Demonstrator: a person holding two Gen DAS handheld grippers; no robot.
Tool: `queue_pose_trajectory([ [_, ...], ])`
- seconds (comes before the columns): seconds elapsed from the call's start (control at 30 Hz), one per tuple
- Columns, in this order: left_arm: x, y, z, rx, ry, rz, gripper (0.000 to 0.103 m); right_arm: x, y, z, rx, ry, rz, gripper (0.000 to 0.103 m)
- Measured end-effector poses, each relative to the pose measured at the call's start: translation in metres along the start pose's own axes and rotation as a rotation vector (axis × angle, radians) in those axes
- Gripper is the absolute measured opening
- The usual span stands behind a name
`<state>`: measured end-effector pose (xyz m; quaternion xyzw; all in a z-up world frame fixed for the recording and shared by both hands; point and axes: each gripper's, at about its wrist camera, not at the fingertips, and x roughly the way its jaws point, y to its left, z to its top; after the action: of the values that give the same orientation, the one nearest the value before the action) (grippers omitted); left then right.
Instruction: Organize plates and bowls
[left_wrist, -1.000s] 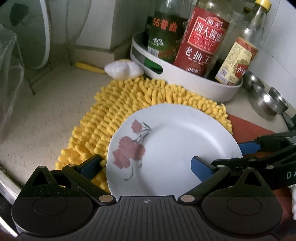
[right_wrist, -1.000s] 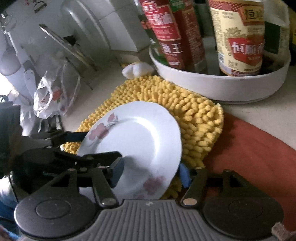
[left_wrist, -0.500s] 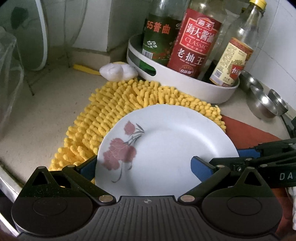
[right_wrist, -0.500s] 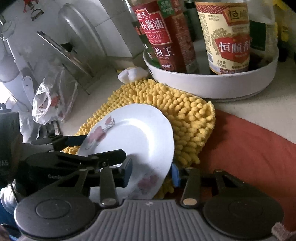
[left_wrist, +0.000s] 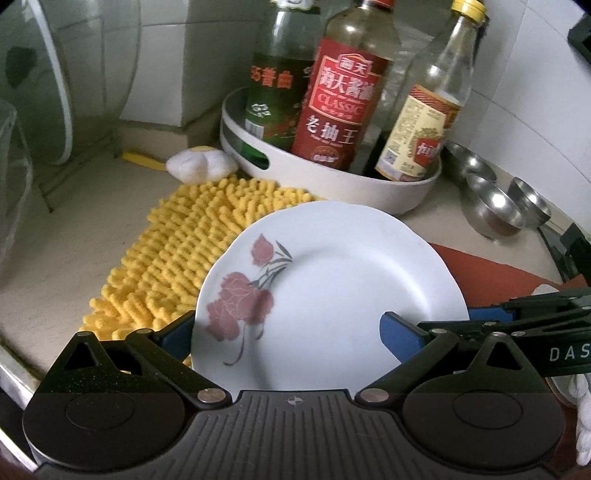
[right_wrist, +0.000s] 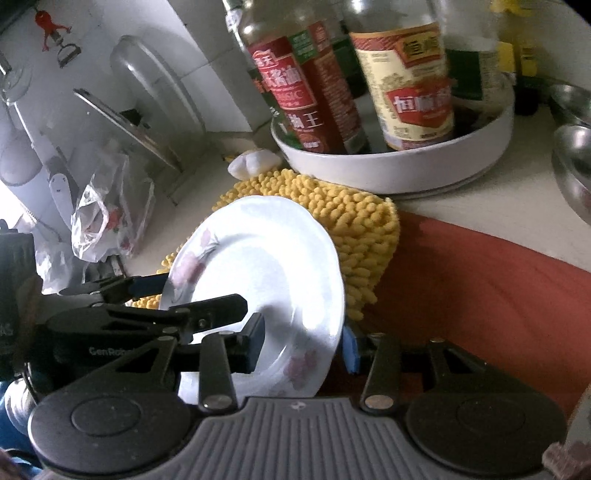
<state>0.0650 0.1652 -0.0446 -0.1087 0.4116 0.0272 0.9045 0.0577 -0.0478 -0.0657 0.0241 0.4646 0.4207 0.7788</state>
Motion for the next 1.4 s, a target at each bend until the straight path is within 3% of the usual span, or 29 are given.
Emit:
queue_pose_trajectory([
  [0.63,-0.004,-0.053,-0.001,0.084,-0.010,0.021,0.102,-0.041,-0.025,-0.015,0.053,-0.096,0.007,0.041],
  [1.4,0.014,-0.130,-0.001,0.248,0.007,-0.104,0.102,-0.101,-0.075,-0.042,0.172,-0.184,-0.095,0.041],
])
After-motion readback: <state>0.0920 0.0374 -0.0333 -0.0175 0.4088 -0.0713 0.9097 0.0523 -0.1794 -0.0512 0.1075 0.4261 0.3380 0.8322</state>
